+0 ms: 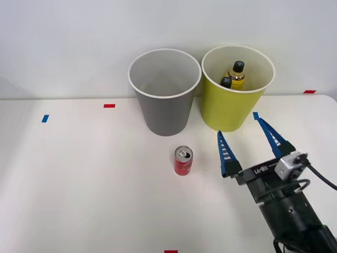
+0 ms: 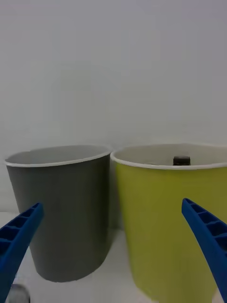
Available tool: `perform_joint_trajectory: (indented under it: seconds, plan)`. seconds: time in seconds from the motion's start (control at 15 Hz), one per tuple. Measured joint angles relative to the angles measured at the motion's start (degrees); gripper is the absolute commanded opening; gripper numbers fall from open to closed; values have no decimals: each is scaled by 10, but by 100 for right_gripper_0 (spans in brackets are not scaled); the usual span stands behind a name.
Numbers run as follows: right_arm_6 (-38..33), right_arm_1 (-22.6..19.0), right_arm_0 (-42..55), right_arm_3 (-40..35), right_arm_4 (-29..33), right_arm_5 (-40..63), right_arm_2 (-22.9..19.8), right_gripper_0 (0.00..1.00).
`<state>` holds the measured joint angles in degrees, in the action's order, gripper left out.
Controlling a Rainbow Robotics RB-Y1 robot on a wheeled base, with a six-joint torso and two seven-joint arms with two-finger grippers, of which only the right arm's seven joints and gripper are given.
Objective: Put cans in the gray bin, plastic bottles in the light green bin
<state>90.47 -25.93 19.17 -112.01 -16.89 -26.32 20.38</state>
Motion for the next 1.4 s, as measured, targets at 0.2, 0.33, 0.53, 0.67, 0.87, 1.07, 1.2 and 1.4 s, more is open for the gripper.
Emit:
perform_joint_trajectory:
  seconds: [0.2,0.33,0.53,0.67,0.87,1.07,1.2,1.4]
  plan:
    - [1,-26,80,-54,0,-2,-5,100]
    - [4,-33,130,-62,1,-17,-11,100]
    - [12,-34,179,-63,8,-34,-15,100]
    - [18,-30,206,-63,11,-40,-17,100]
    - [22,-15,236,-63,12,-42,-19,100]
    - [29,-7,252,-63,14,-41,-21,100]
    - [32,-5,256,-63,15,-40,-22,100]
    - [37,6,260,-63,19,-34,-23,100]
